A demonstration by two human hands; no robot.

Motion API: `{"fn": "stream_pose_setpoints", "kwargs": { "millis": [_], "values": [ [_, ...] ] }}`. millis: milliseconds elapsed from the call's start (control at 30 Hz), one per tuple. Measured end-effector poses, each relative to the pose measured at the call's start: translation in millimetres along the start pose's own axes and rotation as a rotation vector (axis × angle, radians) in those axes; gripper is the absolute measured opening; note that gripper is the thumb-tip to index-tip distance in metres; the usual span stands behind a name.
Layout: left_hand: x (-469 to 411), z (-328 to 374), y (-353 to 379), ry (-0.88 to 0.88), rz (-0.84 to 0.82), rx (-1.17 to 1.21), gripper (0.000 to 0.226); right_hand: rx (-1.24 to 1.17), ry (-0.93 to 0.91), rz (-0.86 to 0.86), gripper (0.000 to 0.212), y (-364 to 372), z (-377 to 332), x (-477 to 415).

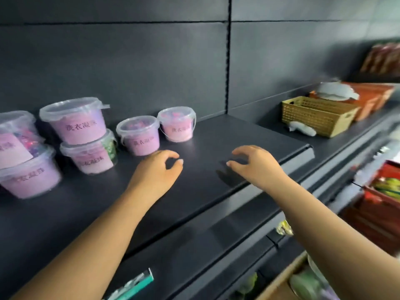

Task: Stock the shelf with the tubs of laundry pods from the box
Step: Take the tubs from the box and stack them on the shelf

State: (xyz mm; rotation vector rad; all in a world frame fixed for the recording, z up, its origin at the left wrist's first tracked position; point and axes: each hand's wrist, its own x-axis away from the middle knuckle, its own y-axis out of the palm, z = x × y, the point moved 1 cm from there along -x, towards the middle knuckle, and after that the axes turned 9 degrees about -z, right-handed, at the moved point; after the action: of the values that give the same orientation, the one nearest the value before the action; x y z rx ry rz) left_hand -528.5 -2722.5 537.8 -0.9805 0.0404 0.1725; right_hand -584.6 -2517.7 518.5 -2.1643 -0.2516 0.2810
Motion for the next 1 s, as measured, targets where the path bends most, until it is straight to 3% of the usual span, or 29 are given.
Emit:
{"fn": "stream_pose_setpoints", "kwargs": {
  "millis": [133, 367, 567, 733, 1000],
  "values": [
    [51.1, 37.7, 26.1, 0.254, -0.069, 0.042, 0.027, 0.045, 0.13, 0.066, 0.036, -6.6, 18.3, 99.2],
    [114.7, 77.3, 108.6, 0.411, -0.356, 0.129, 0.023, 0.073, 0.481, 0.147, 0.019, -12.3, 87.5, 233.9],
    [146.5, 90.8, 206.8, 0.596, -0.714, -0.318, 0.03, -0.026, 0.886, 0.064, 0.023, 3.2, 166.8, 311.4],
    [142.6, 88.4, 294.3, 0.45, -0.972, -0.418, 0.028, -0.13, 1.063, -0.049, 0.027, 32.1, 258.8, 345.3],
    [128.2, 75.2, 442.1, -0.046, -1.247, -0.372, 0.021, -0.32, 1.191, -0.29, 0.031, 90.0, 402.0, 326.1]
  ]
}}
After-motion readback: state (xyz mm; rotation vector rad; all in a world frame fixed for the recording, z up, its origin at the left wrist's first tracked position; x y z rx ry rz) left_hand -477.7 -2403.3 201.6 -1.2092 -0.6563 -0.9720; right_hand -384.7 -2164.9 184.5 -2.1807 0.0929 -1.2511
